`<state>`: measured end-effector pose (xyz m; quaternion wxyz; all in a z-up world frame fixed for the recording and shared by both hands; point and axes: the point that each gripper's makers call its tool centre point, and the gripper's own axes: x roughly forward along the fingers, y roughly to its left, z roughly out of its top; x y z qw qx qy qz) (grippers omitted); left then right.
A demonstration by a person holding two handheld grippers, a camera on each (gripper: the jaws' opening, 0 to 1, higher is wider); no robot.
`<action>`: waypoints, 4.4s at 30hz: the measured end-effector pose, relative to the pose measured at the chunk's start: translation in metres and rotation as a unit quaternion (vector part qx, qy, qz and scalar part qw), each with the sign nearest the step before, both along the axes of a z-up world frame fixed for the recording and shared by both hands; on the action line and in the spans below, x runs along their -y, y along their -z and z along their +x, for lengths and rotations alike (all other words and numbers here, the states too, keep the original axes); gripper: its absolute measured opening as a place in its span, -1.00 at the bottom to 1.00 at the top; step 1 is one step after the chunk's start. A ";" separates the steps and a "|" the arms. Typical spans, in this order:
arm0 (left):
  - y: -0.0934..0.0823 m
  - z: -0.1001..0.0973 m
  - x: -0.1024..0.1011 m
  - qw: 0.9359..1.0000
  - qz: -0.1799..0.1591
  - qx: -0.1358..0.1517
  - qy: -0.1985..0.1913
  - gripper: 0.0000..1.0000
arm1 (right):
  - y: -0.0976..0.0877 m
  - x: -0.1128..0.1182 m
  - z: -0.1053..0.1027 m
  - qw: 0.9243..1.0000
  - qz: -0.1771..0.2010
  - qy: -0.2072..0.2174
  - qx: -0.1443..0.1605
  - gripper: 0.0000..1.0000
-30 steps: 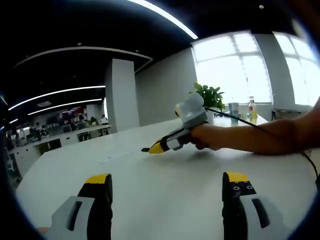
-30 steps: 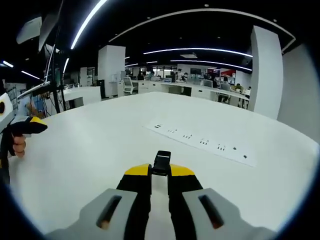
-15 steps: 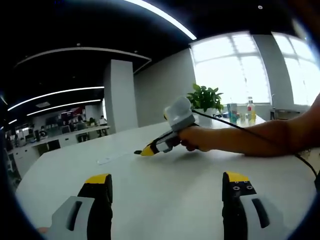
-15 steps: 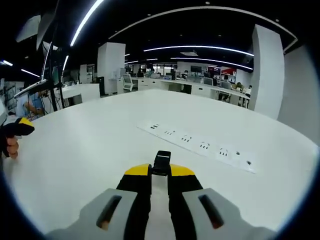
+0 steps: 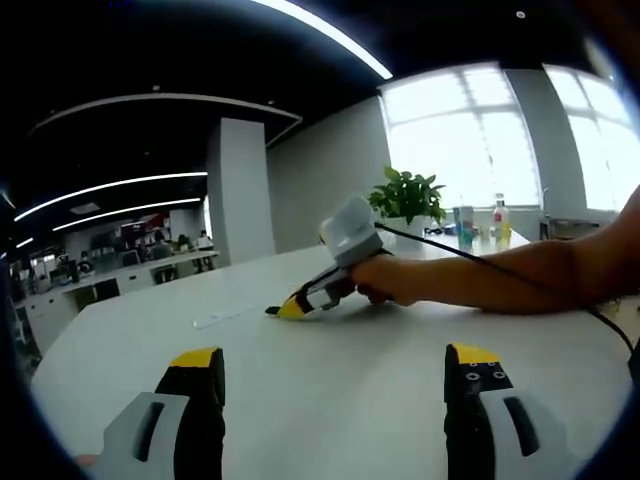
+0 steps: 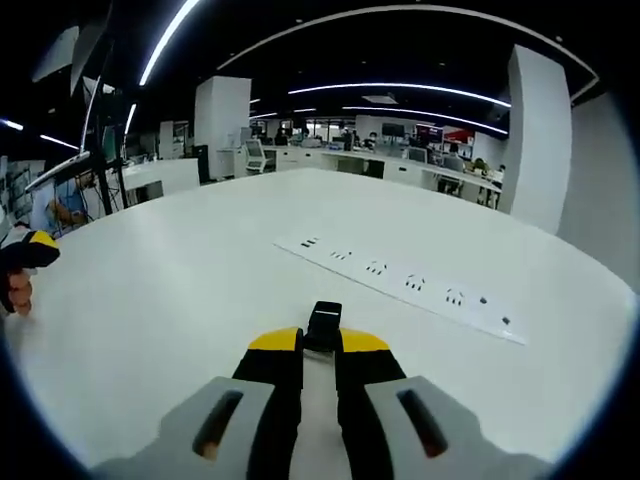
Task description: Snap the two parts of the plastic buckle together until the buckle closes and remains connected.
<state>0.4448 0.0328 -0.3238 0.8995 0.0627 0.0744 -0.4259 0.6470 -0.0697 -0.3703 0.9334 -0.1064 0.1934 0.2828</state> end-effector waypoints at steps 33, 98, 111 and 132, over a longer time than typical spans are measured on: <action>-0.002 0.001 -0.004 1.000 -0.003 -0.001 -0.004 0.85 | -0.023 -0.004 0.004 0.997 0.004 -0.029 0.065 1.00; -0.008 0.036 -0.032 0.995 -0.066 -0.015 -0.070 0.61 | -0.048 0.067 -0.089 0.988 0.067 0.069 0.119 0.99; -0.007 0.033 -0.039 0.996 -0.051 -0.001 -0.072 0.32 | -0.062 0.055 -0.125 0.988 0.068 0.041 0.133 0.99; -0.005 0.028 -0.038 0.998 -0.037 0.001 -0.056 0.04 | -0.063 0.045 -0.157 0.988 0.064 0.024 0.138 0.99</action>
